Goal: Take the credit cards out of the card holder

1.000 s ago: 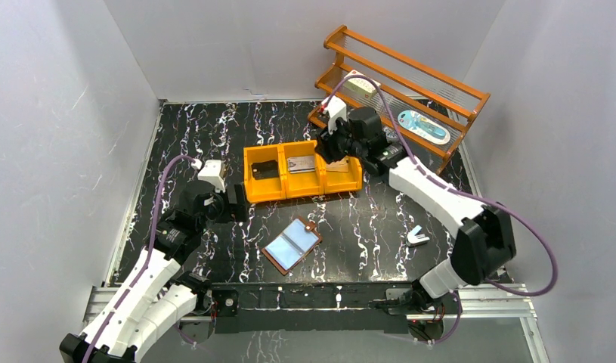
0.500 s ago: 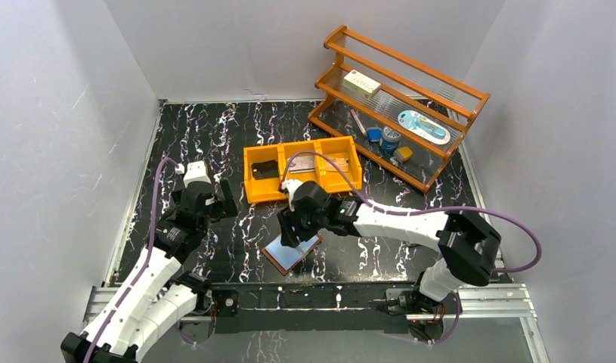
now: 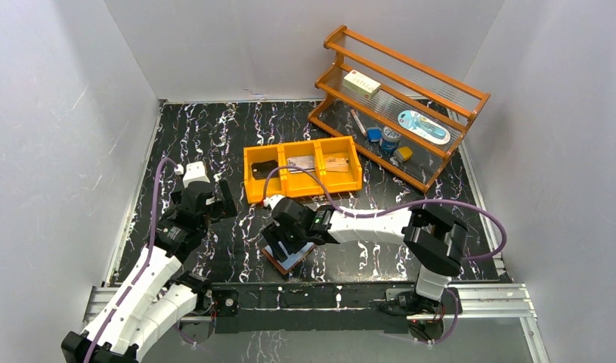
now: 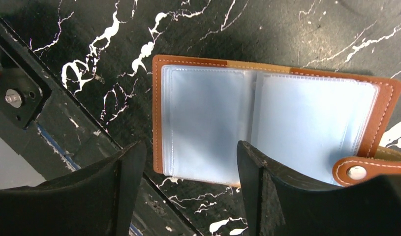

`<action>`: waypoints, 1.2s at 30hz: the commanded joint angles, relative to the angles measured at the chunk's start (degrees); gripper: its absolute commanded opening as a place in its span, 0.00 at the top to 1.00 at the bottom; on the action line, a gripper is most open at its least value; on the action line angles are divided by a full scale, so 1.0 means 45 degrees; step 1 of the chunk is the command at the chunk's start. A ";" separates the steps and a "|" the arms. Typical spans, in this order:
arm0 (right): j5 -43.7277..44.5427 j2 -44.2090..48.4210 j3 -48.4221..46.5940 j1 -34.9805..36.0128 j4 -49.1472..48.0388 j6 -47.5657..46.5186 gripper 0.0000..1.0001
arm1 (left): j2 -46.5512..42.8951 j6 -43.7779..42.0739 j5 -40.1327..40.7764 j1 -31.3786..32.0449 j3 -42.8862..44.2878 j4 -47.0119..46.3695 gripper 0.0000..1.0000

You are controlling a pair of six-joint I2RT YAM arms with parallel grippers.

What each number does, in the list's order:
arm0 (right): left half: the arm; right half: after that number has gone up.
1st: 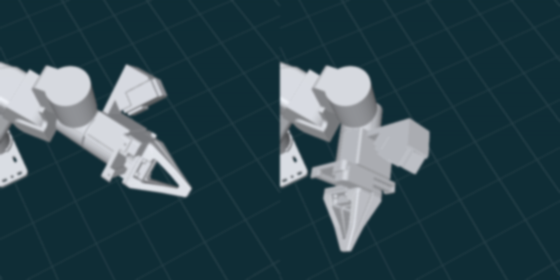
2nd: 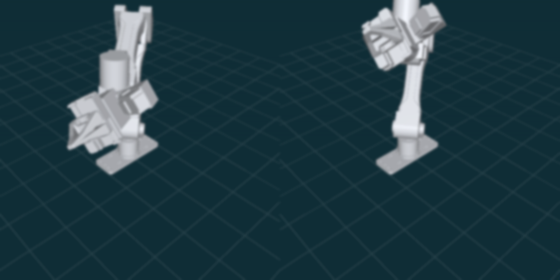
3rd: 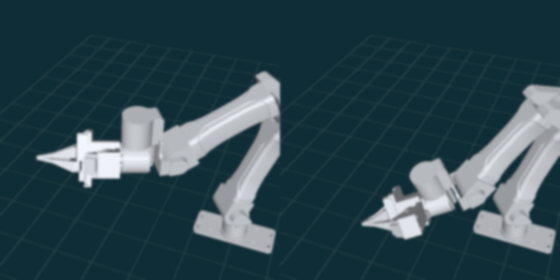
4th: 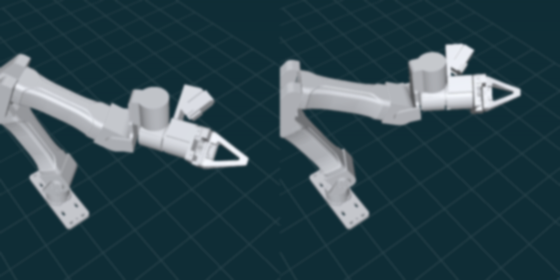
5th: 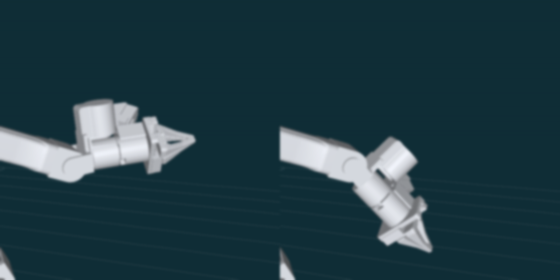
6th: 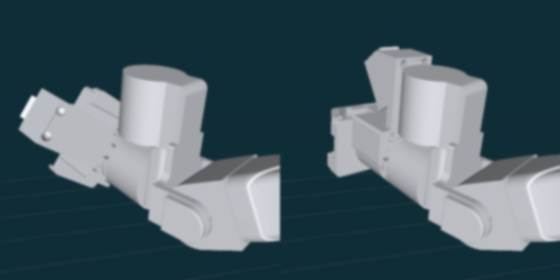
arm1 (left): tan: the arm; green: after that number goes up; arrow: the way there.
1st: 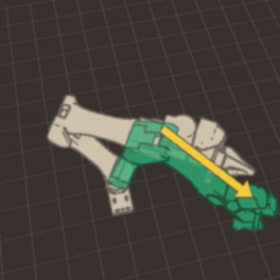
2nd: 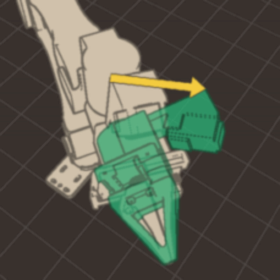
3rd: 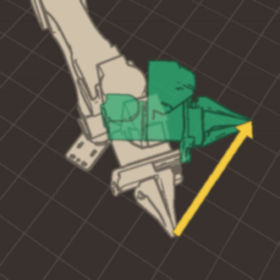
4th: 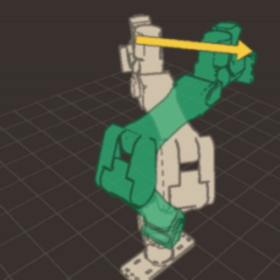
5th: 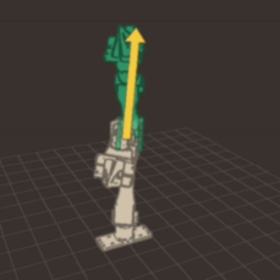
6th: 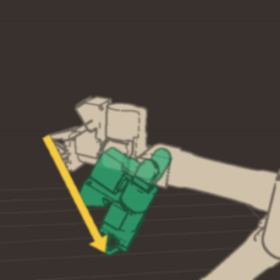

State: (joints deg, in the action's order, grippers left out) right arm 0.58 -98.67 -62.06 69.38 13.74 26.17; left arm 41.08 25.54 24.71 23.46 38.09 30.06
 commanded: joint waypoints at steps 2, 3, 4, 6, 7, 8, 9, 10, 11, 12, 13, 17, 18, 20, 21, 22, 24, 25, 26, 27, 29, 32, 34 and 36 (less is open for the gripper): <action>0.0762 -0.0623 -0.0982 0.0223 0.0497 -0.0423 0.22 | -0.0029 0.0028 0.0368 -0.0087 0.0355 0.0054 0.02; 0.0844 -0.0806 -0.1088 0.0268 0.0647 -0.0484 0.22 | -0.0015 0.0028 0.0351 -0.0096 0.0359 0.0039 0.02; 0.0921 -0.0975 -0.1166 0.0297 0.0743 -0.0528 0.22 | -0.0009 0.0037 0.0349 -0.0087 0.0366 0.0040 0.02; 0.1027 -0.1316 -0.1295 0.0374 0.1021 -0.0625 0.22 | 0.0044 0.0028 0.0325 -0.0096 0.0365 0.0053 0.02; 0.1109 -0.1449 -0.1314 0.0405 0.1087 -0.0639 0.22 | 0.0065 0.0037 0.0295 -0.0097 0.0372 0.0054 0.02; 0.1257 -0.1571 -0.1324 0.0429 0.1188 -0.0626 0.22 | 0.0087 0.0029 0.0274 -0.0097 0.0370 0.0047 0.02; 0.1377 -0.1696 -0.1325 0.0439 0.1262 -0.0616 0.22 | 0.0107 0.0028 0.0281 -0.0097 0.0375 0.0044 0.02; 0.1480 -0.1737 -0.1316 0.0440 0.1298 -0.0610 0.22 | 0.0124 0.0028 0.0272 -0.0109 0.0366 0.0041 0.02; 0.1586 -0.1794 -0.1292 0.0440 0.1344 -0.0565 0.23 | 0.0128 0.0028 0.0254 -0.0116 0.0377 0.0041 0.02; 0.1762 -0.1812 -0.1270 0.0448 0.1384 -0.0473 0.24 | 0.0124 0.0028 0.0242 -0.0116 0.0376 0.0038 0.02; 0.1833 -0.1821 -0.1253 0.0451 0.1391 -0.0385 0.26 | 0.0143 0.0028 0.0248 -0.0126 0.0381 0.0043 0.02; 0.2044 -0.1904 -0.1184 0.0459 0.1435 -0.0168 0.37 | 0.0204 0.0027 0.0179 -0.0155 0.0390 0.0031 0.02; 0.2138 -0.1964 -0.1188 0.0460 0.1500 -0.0069 0.38 | 0.0221 0.0028 0.0164 -0.0146 0.0399 0.0027 0.02; 0.2297 -0.1998 -0.1179 0.0459 0.1557 0.0038 0.44 | 0.0241 0.0028 0.0139 -0.0175 0.0402 0.0023 0.02; 0.2289 -0.1989 -0.1144 0.0445 0.1498 0.0079 0.46 | 0.0245 0.0028 0.0135 -0.0175 0.0389 0.0036 0.02; 0.2290 -0.1980 -0.1100 0.0458 0.1430 0.0106 0.48 | 0.0246 0.0029 0.0117 -0.0175 0.0395 0.0033 0.02; 0.2308 -0.1979 -0.1072 0.0460 0.1321 0.0235 0.52 | 0.0262 0.0033 0.0100 -0.0194 0.0400 0.0027 0.02; 0.2312 -0.1979 -0.1086 0.0460 0.1307 0.0301 0.55 | 0.0255 0.0011 0.0096 -0.0195 0.0396 0.0022 0.02; 0.2330 -0.1996 -0.1090 0.0460 0.1289 0.0339 0.58 | 0.0281 0.0008 0.0085 -0.0195 0.0398 0.0014 0.02; 0.2332 -0.1988 -0.1091 0.0460 0.1235 0.0400 0.60 | 0.0285 0.0008 0.0077 -0.0207 0.0393 0.0030 0.02; 0.2245 -0.1936 -0.1106 0.0442 0.1120 0.0508 0.60 | 0.0285 0.0008 0.0075 -0.0214 0.0396 0.0019 0.02; 0.1700 -0.1844 -0.1254 0.0454 0.0924 0.0286 0.44 | 0.0274 0.0008 0.0080 -0.0204 0.0395 0.0021 0.02; 0.1539 -0.1859 -0.1386 0.0455 0.1007 0.0133 0.34 | 0.0285 0.0013 0.0063 -0.0233 0.0392 0.0018 0.02; 0.1651 -0.1862 -0.1460 0.0459 0.1189 0.0084 0.29 | 0.0268 0.0009 0.0056 -0.0234 0.0402 0.0010 0.02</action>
State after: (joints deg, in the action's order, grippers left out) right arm 7.51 -105.47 -67.44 71.42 16.43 27.44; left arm 42.35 25.56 24.60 22.94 38.09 30.04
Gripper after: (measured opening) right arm 0.665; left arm 0.983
